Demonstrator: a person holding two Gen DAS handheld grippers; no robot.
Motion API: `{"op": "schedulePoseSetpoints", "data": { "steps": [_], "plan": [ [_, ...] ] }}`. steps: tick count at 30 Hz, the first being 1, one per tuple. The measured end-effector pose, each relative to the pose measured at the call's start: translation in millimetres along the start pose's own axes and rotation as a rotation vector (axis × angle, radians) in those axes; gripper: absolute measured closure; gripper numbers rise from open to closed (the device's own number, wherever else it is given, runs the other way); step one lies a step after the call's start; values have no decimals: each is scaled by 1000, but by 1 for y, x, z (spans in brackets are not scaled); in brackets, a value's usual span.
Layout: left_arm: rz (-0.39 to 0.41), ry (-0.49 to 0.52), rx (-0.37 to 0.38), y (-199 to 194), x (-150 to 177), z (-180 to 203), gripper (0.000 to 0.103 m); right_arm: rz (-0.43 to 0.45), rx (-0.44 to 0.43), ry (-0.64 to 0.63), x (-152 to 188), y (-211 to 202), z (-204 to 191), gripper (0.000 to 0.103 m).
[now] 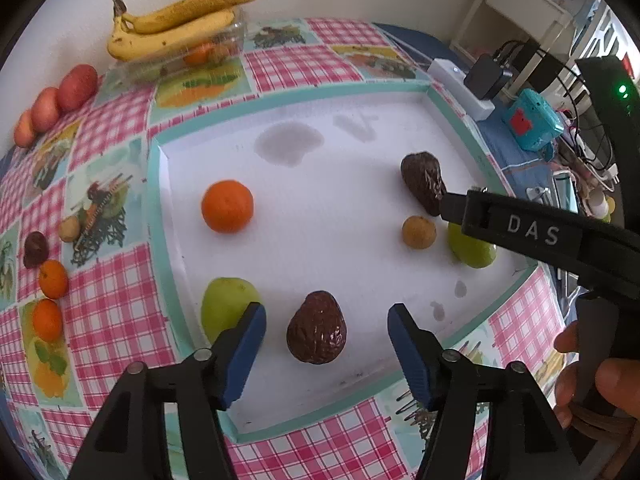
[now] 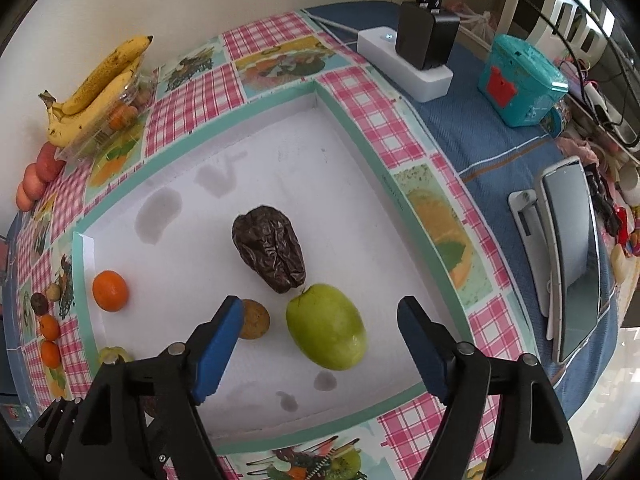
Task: Organize fruits
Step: 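Lower the date and pear into the tray while both tools open, then withdraw both open tools from the tray back toward the fruit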
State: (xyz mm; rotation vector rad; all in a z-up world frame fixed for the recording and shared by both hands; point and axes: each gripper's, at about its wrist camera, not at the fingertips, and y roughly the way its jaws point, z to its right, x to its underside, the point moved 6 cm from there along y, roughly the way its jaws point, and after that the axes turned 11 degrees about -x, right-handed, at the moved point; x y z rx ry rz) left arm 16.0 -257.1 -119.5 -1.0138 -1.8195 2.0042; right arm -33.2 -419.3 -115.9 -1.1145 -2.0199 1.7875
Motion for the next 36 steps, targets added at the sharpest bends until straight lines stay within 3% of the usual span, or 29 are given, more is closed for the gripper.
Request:
{"op": "schedulePoseSetpoints", "data": {
  "steps": [8, 13, 16, 22, 27, 32, 36],
  "plan": [
    [38, -41, -35, -11, -7, -16, 23, 22, -1, 3, -2, -5, -1, 22],
    [56, -139, -76, -13, -11, -45, 8, 29, -1, 0, -3, -6, -3, 17],
    [73, -231, -139, -15, -12, -72, 2, 30, 1, -6, -3, -6, -5, 17],
    [101, -423, -214, -20, -8, -134, 0, 31, -3, -29, -3, -7, -12, 17],
    [136, -534, -342, -29, 0, -178, 0, 38, -3, -70, -3, -8, -23, 17],
    [140, -569, -406, -33, 7, -203, 0, 44, -8, -103, -2, -7, -35, 17],
    [207, -551, -473, -45, 5, -211, 0, 53, -12, -132, -1, -6, -47, 17]
  ]
}}
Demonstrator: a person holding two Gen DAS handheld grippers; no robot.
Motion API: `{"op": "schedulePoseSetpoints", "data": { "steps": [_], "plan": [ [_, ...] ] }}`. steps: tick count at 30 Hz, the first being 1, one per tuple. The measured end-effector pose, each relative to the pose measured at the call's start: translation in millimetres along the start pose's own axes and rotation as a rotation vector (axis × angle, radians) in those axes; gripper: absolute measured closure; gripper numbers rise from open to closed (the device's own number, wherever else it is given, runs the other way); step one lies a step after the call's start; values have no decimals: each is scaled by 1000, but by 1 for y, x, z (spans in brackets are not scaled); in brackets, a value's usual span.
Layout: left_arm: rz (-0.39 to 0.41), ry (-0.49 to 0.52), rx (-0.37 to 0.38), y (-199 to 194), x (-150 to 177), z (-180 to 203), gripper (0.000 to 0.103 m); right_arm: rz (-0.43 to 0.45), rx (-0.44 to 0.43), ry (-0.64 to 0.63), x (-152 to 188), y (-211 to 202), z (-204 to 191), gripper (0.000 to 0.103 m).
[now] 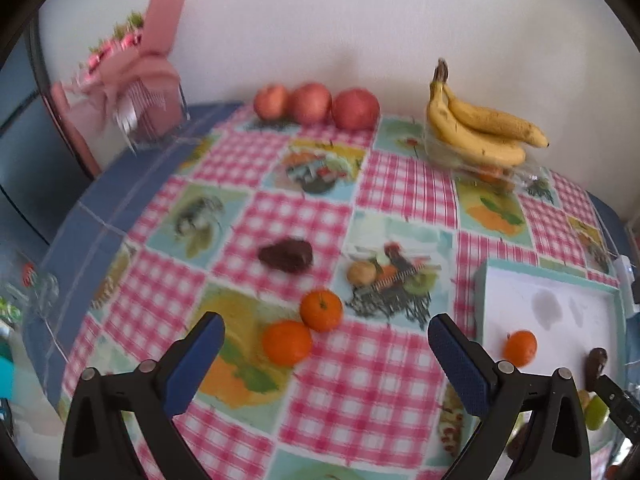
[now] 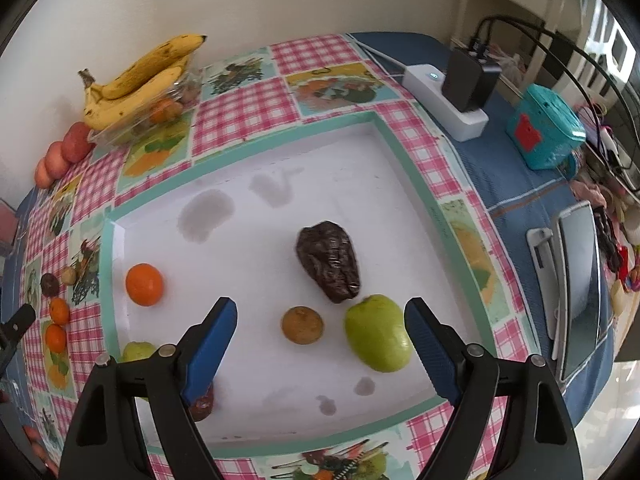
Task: Organize fruits
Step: 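Withdraw both open tools from the tray back toward the fruit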
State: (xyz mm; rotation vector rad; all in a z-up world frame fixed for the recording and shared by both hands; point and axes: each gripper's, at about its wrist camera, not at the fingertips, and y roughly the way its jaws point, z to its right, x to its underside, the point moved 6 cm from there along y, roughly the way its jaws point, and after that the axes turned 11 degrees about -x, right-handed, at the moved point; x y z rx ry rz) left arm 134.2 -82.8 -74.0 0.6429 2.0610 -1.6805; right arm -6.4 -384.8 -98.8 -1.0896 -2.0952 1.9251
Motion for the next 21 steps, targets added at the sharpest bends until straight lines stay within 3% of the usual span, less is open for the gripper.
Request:
{"op": "schedulePoseSetpoints", "data": {
  "steps": [5, 12, 18, 21],
  "plan": [
    [68, 34, -8, -7, -8, -4, 0, 16, 1, -37, -1, -1, -15, 16],
    [95, 46, 18, -10, -20, -11, 0, 61, -41, -123, -4, -3, -50, 16],
    [106, -11, 65, -14, -28, -24, 0, 88, -33, -232, -5, -2, -88, 16],
    [90, -48, 75, -9, -32, -34, 0, 90, -82, -229, -3, -1, -105, 16]
  ]
}}
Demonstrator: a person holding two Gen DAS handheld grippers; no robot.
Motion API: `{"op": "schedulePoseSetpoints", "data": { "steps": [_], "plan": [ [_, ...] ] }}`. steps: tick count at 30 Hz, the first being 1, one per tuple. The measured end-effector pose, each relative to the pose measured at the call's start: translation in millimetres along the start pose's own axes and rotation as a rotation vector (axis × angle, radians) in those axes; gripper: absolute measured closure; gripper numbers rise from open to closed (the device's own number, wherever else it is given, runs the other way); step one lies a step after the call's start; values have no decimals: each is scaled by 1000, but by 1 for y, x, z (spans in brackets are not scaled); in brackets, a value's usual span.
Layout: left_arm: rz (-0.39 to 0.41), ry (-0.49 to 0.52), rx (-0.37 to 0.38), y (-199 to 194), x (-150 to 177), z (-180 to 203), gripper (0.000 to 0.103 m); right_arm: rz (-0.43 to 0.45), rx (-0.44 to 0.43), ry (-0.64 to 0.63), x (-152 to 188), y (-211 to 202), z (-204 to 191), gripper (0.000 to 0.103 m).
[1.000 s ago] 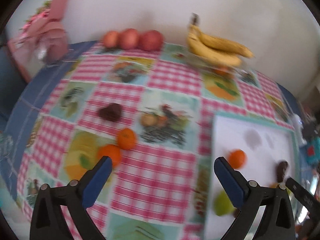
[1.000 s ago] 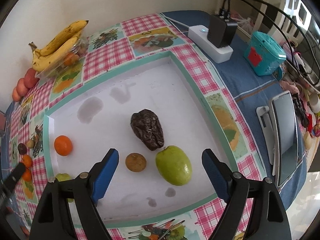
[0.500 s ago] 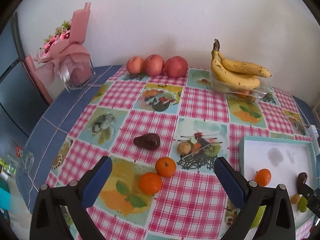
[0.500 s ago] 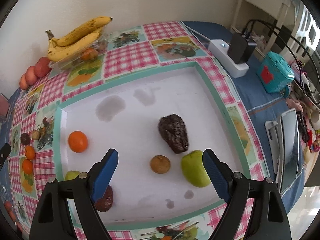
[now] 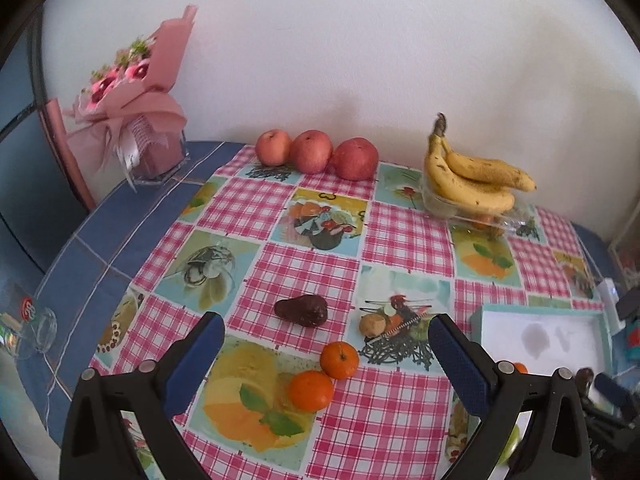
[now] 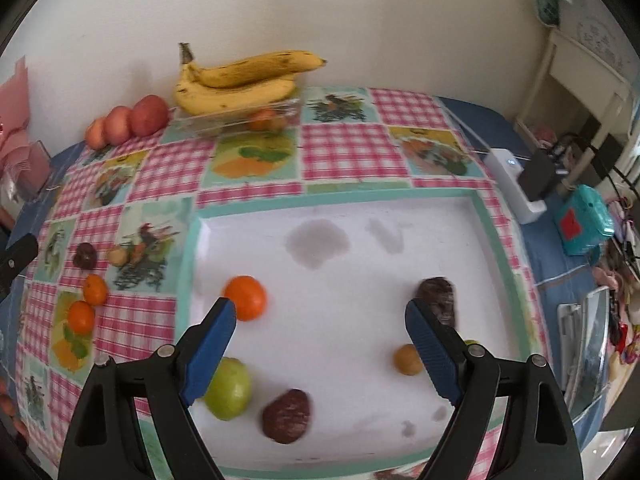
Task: Organize fruits
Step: 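Withdraw both open tools from the tray back toward the fruit, then grasp an elongated dark date with the left tool while the right tool grasps a small brown fruit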
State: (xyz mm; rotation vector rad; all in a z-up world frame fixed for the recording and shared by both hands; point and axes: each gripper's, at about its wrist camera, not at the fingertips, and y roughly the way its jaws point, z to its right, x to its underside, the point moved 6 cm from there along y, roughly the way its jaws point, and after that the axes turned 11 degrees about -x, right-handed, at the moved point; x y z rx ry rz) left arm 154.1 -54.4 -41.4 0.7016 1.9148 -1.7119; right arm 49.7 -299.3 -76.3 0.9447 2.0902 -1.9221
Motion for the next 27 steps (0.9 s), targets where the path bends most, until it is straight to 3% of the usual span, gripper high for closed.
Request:
{"op": "schedulePoseSetpoints", "data": {
  "steps": [3, 9, 14, 18, 23, 27],
  "plan": [
    [-18, -57, 25, 6, -3, -14, 0, 6, -56, 2, -2, 3, -18, 16],
    [-48, -154, 60, 23, -9, -50, 0, 26, -81, -41, -8, 9, -52, 16],
    [-58, -213, 0, 39, -12, -85, 0, 26, -138, -58, -12, 16, -75, 16],
    [-81, -277, 25, 52, -12, -107, 0, 19, -161, -79, -16, 22, -93, 16],
    [-97, -333, 91, 63, -16, -114, 0, 41, -199, -98, -28, 26, -114, 16],
    [-107, -314, 111, 72, -21, -108, 0, 43, -229, -88, -37, 32, -125, 16]
  ]
}}
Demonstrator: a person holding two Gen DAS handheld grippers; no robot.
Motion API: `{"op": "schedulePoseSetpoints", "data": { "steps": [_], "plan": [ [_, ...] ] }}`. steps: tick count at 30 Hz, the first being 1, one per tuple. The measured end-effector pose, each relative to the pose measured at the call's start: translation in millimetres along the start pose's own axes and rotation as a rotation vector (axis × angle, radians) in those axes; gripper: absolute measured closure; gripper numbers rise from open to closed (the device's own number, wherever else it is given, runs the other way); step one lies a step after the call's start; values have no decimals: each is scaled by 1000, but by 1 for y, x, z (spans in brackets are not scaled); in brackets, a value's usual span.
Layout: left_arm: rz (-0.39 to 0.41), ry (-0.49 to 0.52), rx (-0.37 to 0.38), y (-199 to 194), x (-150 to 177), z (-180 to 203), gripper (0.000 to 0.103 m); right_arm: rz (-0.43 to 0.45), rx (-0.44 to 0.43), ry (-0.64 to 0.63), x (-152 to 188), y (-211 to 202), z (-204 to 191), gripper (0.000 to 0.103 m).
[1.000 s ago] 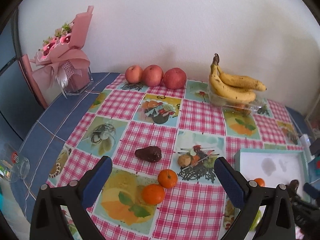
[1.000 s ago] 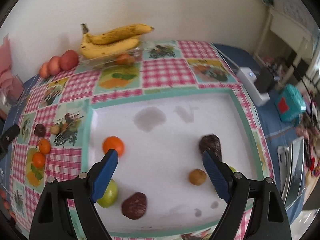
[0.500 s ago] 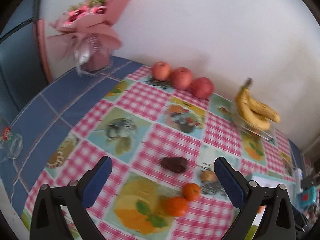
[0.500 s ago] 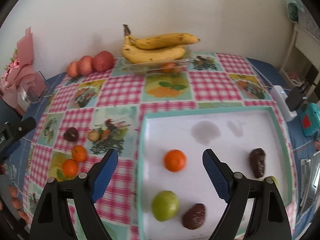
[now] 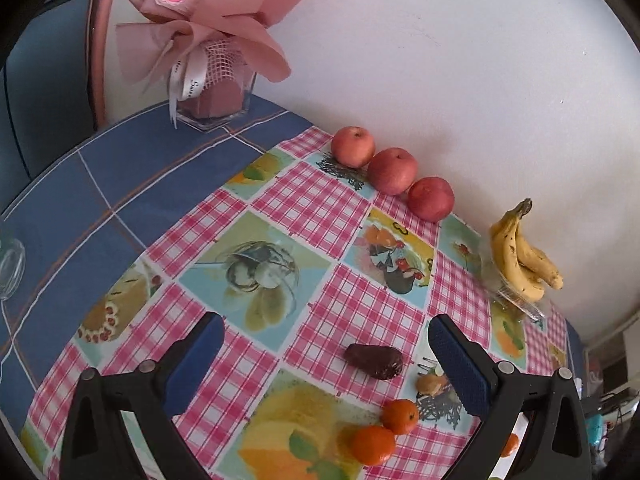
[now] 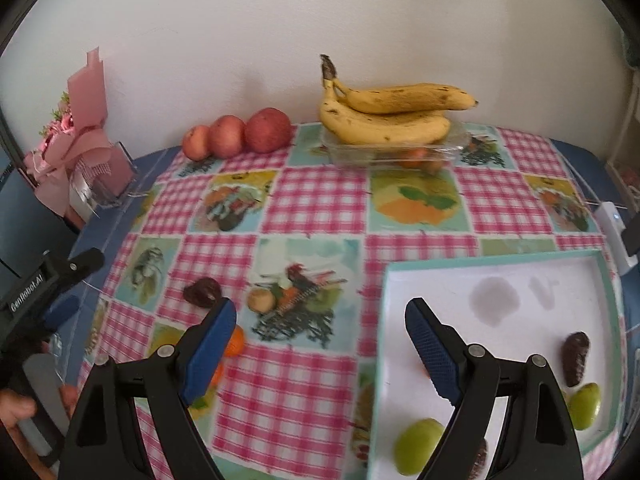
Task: Organize fruits
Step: 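Grasp an elongated dark date with the left tool while the right tool grasps a small brown fruit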
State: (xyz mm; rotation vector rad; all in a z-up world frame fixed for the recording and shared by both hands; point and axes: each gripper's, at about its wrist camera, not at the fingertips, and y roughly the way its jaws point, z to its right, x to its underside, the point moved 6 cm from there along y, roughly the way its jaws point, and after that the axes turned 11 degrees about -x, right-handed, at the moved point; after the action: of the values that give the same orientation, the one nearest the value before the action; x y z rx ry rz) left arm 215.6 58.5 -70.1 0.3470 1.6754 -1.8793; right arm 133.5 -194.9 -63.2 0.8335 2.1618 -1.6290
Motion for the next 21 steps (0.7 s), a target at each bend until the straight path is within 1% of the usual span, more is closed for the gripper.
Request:
{"op": "schedulePoseSetpoints", "data": {
  "steps": [3, 5, 7, 9, 10, 11, 12, 13, 15, 17, 18, 21],
  "plan": [
    [-49, 8, 28, 11, 2, 4, 0, 14, -1, 2, -8, 5, -3, 16],
    [-100, -19, 30, 20, 4, 4, 0, 17, 2, -7, -14, 10, -6, 16],
    [-150, -42, 47, 31, 7, 4, 1, 10, -3, -13, -17, 16, -8, 16],
    [-171, -22, 40, 38, 9, 7, 1, -2, -10, -17, -19, 23, -11, 18],
    [-178, -14, 37, 42, 10, 9, 2, -15, -10, -21, -18, 29, -12, 22],
    [-188, -12, 41, 45, 11, 10, 4, -24, -8, -24, -18, 33, -12, 31],
    [-199, -15, 51, 49, 11, 12, 7, -33, -8, -26, -17, 37, -13, 34],
    [-212, -16, 61, 53, 12, 15, 10, -44, -11, -28, -16, 43, -14, 37],
    [-228, -1, 64, 59, 13, 19, 12, -63, -21, -28, -14, 54, -15, 39],
    [-244, 20, 59, 66, 16, 22, 15, -83, -33, -31, -11, 65, -18, 52],
    [-260, 22, 68, 70, 18, 24, 18, -89, -36, -32, -10, 69, -18, 53],
    [-295, 14, 90, 80, 23, 27, 20, -115, -41, -37, -6, 83, -20, 53]
  ]
}}
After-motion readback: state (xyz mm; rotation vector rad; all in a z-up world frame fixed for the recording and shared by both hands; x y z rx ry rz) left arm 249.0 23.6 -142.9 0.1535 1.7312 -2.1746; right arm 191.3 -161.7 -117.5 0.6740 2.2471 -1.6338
